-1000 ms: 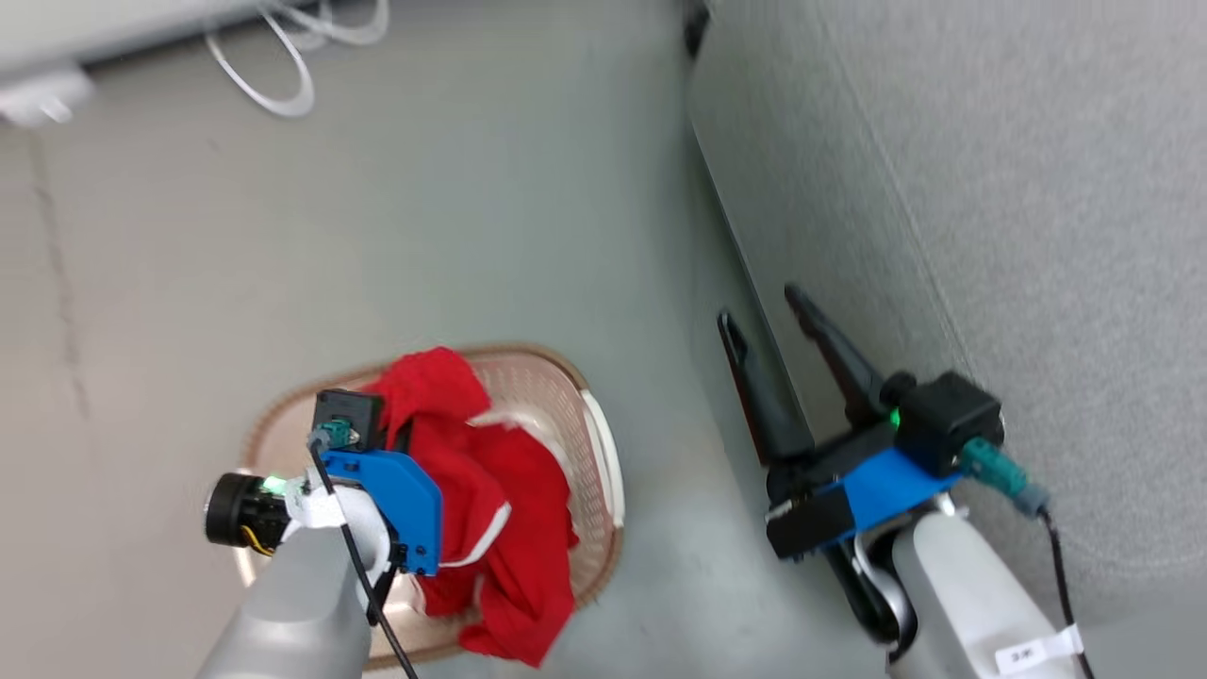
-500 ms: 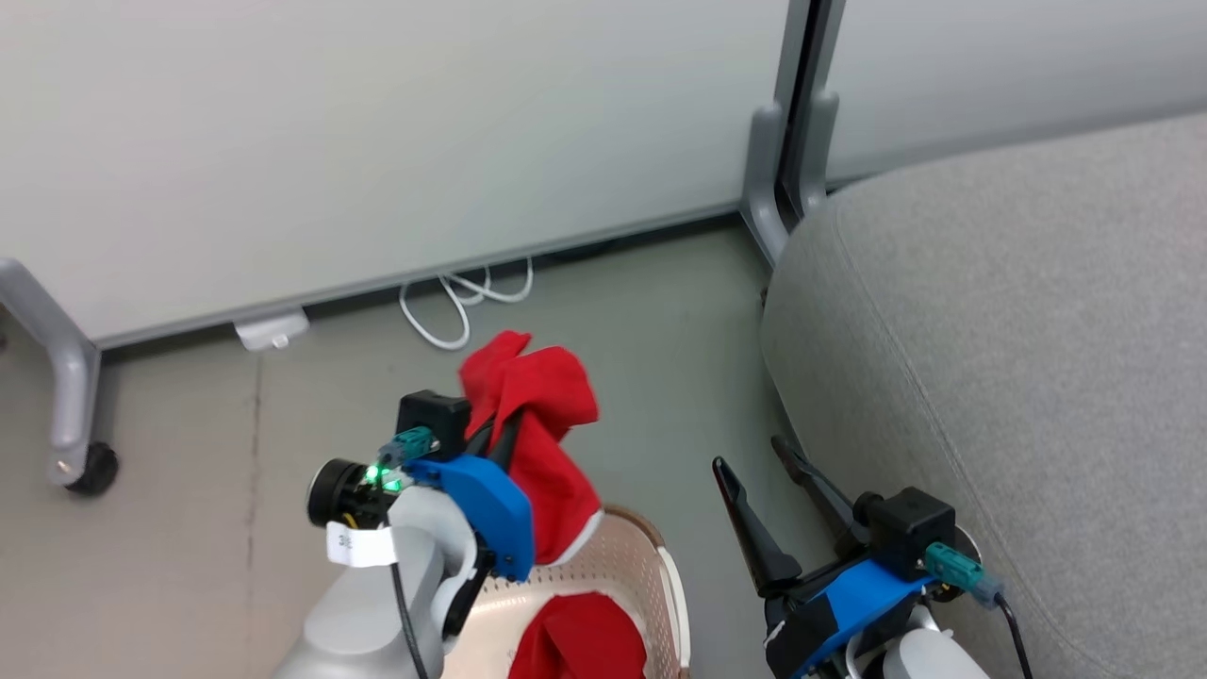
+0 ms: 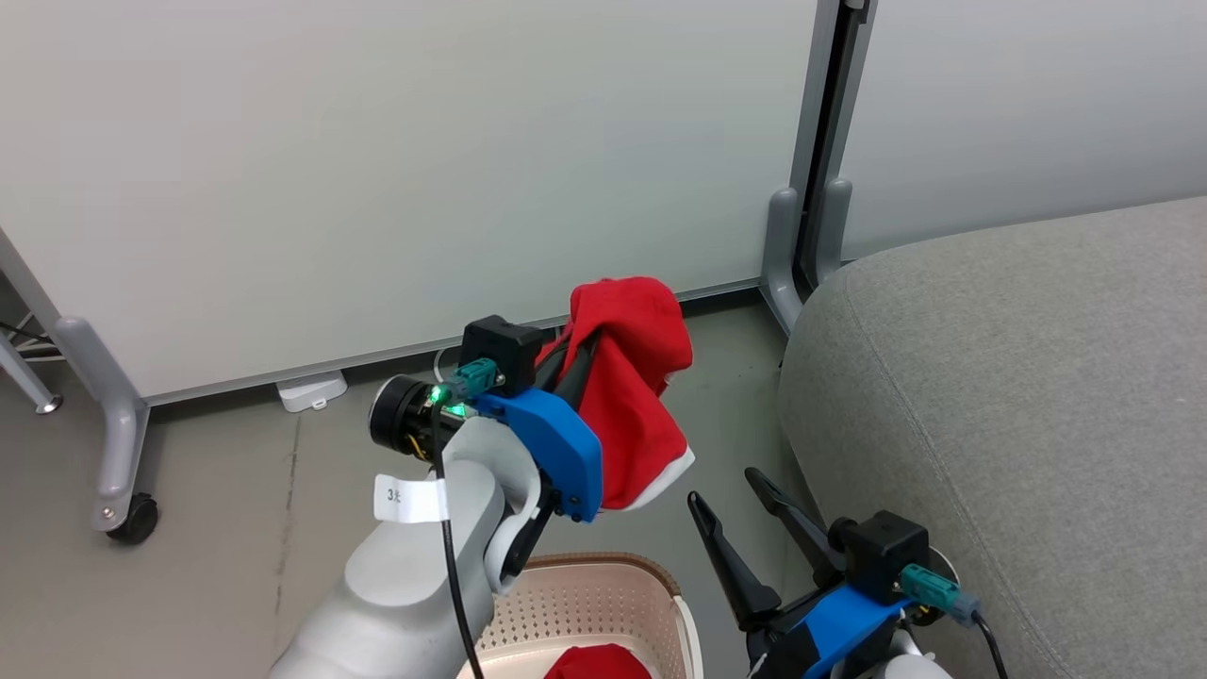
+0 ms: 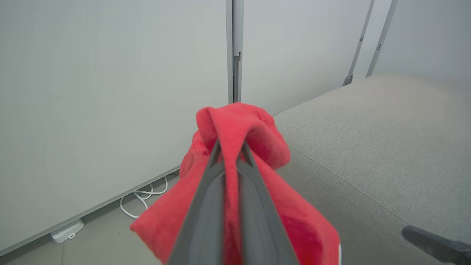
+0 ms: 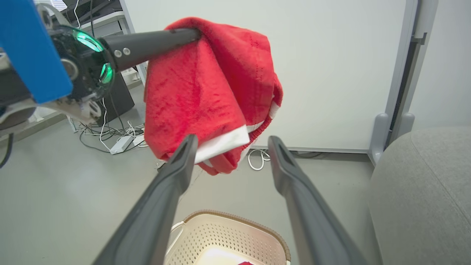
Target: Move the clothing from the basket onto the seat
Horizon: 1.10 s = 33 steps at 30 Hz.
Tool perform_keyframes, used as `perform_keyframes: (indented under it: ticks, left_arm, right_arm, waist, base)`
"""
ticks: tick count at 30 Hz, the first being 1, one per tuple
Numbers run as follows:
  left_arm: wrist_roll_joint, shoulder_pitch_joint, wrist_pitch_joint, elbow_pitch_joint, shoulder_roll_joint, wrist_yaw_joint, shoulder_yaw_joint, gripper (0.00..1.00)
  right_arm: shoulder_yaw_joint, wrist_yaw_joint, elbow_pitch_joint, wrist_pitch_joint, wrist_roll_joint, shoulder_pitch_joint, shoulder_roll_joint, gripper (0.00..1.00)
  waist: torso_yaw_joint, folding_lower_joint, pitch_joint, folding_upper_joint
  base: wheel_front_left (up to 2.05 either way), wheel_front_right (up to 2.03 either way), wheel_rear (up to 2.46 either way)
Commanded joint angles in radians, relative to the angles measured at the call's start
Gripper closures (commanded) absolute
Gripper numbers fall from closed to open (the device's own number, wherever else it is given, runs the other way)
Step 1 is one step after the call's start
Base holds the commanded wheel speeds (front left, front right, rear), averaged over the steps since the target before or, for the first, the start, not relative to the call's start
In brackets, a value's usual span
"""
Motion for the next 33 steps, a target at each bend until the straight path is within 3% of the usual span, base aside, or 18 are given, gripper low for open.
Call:
perform_keyframes:
  ticks: [1,14,33]
  left_arm:
    - [-0.009,-0.012,-0.002,-0.003,0.000,0.008,-0.010,1.00]
    - [-0.075,-0.042,-0.016,0.011,0.000,0.021,-0.077,1.00]
    - [-0.149,-0.081,-0.035,0.010,0.000,0.028,-0.168,1.00]
  right_arm:
    - [0.005,0.000,-0.006,0.005,0.003,0.009,-0.004,0.00]
    - [0.011,0.000,-0.001,0.034,0.043,-0.012,-0.004,0.00]
    - [0.141,0.000,0.220,0.031,0.188,-0.196,-0.004,0.00]
  waist:
    - [-0.004,0.0003,-0.001,-0.0001]
    - [-0.013,0.0003,0.005,-0.0001]
    - [0.006,0.0003,0.014,-0.0001]
  base:
    - [0.00,0.00,0.00]
    - [0.00,0.00,0.00]
    - [0.00,0.00,0.00]
